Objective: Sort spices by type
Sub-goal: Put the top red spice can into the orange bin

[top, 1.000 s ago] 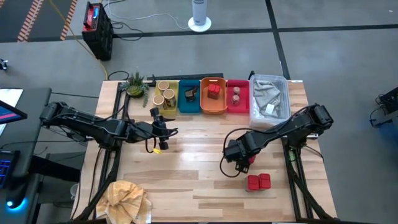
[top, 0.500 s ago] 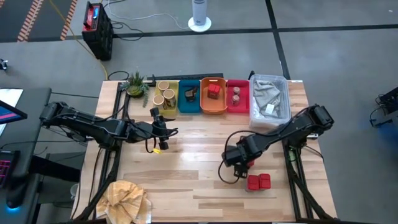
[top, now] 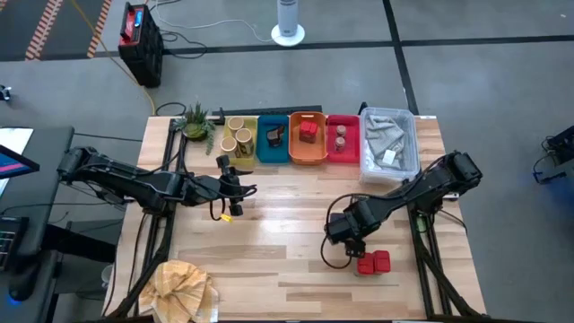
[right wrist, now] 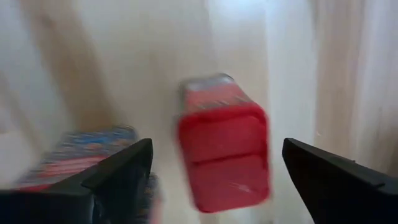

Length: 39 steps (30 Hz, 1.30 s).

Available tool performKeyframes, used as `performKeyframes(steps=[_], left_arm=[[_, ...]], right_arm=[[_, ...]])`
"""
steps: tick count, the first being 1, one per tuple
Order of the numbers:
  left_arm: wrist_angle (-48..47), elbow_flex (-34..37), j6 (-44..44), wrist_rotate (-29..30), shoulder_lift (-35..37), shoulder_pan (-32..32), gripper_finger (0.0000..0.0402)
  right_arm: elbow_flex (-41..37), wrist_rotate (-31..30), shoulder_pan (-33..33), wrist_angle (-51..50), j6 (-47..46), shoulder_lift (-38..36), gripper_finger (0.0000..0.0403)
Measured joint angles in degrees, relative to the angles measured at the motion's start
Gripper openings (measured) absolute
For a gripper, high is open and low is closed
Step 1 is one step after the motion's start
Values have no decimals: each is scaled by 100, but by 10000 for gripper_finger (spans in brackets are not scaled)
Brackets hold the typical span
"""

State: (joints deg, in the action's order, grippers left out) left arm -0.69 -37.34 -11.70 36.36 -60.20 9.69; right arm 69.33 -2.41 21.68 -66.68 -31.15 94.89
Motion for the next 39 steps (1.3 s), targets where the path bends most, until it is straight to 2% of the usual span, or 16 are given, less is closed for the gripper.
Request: performKeyframes(steps=[5, 8, 15, 20, 30, 39], left_arm=[[-2, 0, 4, 0, 0, 0, 173], [-2, 0, 7, -1, 0, 0, 173], [6, 0, -4, 0, 0, 0, 173], [11, -18, -4, 0, 0, 0, 173], [32, -74, -7, -1, -2, 0, 173], [317, -75, -24, -304, -2, -1, 173]], right_arm=[[-431, -44, -15, 259, -31, 0, 388], [-522, 76, -75, 395, 1, 3, 363], [-520, 82, -96, 782, 496, 2, 235], [-32, 98, -358, 1142, 1108, 7, 235], [1210, -973, -1876, 1049, 3161, 4, 235], [1447, -1027, -3495, 2461, 5041, 104, 235]])
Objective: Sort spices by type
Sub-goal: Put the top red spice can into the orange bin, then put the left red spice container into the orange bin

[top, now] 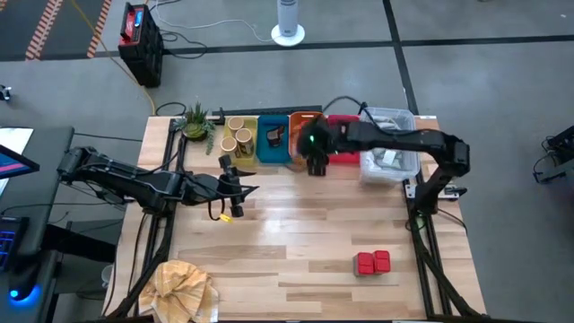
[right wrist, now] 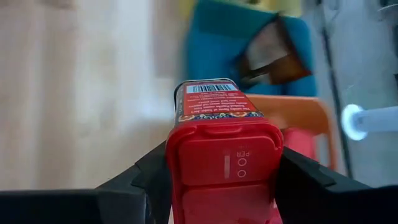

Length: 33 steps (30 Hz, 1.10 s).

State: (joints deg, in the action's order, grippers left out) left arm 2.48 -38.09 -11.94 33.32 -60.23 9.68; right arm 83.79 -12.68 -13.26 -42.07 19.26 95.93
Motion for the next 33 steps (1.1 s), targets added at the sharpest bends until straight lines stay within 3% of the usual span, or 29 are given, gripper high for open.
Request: performKeyframes(steps=[6, 15, 19, 25, 33], left_arm=[[-20, -1, -49, 0, 0, -1, 173], [-54, -1, 179, 0, 0, 8, 173], [-55, -1, 332, 0, 0, 29, 173], [-280, -4, 452, 0, 0, 115, 173], [-308, -4, 587, 1, 0, 115, 173]], right_arm=[[597, 108, -679, -114, 611, 646, 235], [1794, 248, -1228, -1326, 792, 2012, 235], [1875, 246, -1330, -1396, 733, 2318, 281], [1890, 255, -1311, -1451, 679, 2419, 367], [1895, 226, -999, -1561, 99, 1604, 372]])
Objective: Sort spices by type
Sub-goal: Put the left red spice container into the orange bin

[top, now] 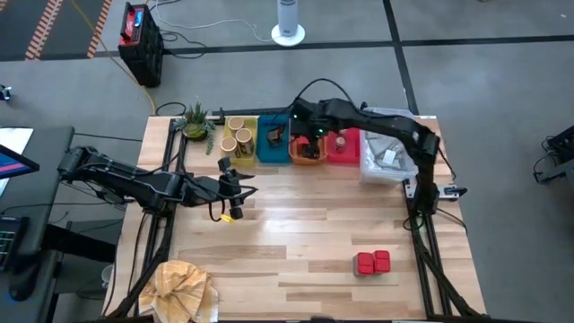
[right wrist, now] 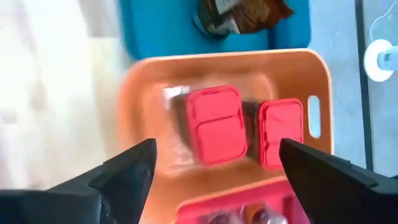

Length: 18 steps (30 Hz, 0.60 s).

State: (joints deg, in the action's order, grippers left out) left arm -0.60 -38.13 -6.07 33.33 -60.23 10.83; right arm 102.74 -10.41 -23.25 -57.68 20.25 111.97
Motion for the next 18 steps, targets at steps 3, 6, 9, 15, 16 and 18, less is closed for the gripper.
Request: performKeyframes(steps=[3, 6, 9, 15, 16, 18], left_arm=[[-4, 0, 28, 1, 0, 0, 173], [-12, 0, 33, 1, 0, 2, 173], [-22, 0, 33, 1, 0, 2, 173], [-42, 0, 173, 26, 0, 2, 173], [-40, 0, 202, 27, 0, 2, 173], [-12, 0, 230, 27, 0, 2, 173]], right_arm=[[-19, 21, 437, -303, -377, -431, 366], [-357, 194, 1148, -283, -842, -862, 361], [-846, 286, 1995, -297, -1568, -1116, 357], [-1364, 299, 3622, -618, -3840, -1486, 356], [-1401, 299, 3845, -759, -4243, -1488, 356], [-1462, 299, 4268, -1059, -4887, -1478, 356]])
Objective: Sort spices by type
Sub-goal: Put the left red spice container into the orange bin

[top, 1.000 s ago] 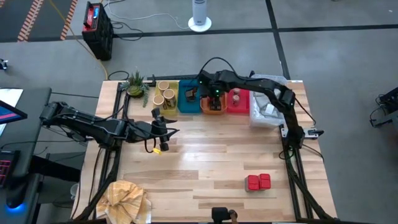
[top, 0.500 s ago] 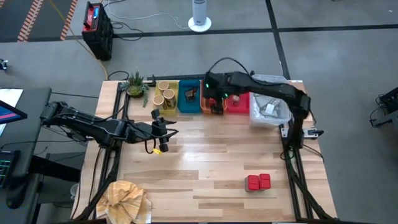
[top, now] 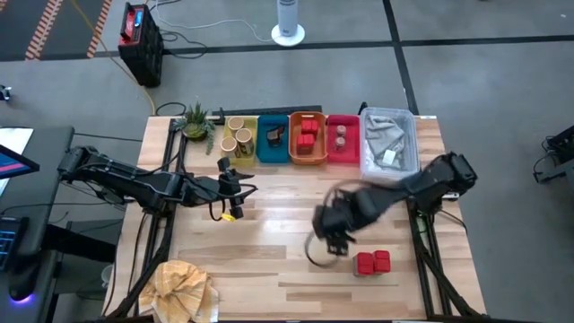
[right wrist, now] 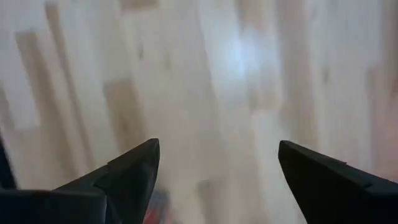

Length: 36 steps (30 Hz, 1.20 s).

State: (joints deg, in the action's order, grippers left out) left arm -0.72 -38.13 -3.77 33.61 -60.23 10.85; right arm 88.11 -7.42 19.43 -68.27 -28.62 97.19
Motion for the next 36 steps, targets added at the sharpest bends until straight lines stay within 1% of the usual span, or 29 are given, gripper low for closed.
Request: performKeyframes(steps=[3, 6, 8, 13, 20, 22, 28, 31, 36], left_arm=[[65, 0, 15, 2, 0, 0, 173], [89, 0, 18, 0, 0, 0, 173], [88, 0, 59, 1, 0, 0, 173], [20, -2, 138, 0, 0, 0, 173], [-299, -2, 386, -4, 0, 7, 173], [-331, -3, 427, -7, 0, 7, 173], [-428, -7, 448, -7, 0, 11, 173], [-447, -7, 448, -7, 0, 13, 173], [-438, -7, 454, -9, 2, 13, 173]], right_arm=[[-184, -4, 555, -161, -677, -13, 360], [-313, -3, 1039, -89, -944, -2, 376], [-398, -2, 1240, -55, -1176, -4, 391], [-599, 12, 1480, 2, -1781, -4, 394], [-611, 482, 1753, -288, -2373, 155, 398], [-611, 494, 1875, -473, -2513, 155, 398], [-601, 478, 2279, -873, -2558, 209, 396], [-601, 400, 2472, -956, -2287, 398, 395], [-601, 340, 2544, -1096, -1812, 840, 395]])
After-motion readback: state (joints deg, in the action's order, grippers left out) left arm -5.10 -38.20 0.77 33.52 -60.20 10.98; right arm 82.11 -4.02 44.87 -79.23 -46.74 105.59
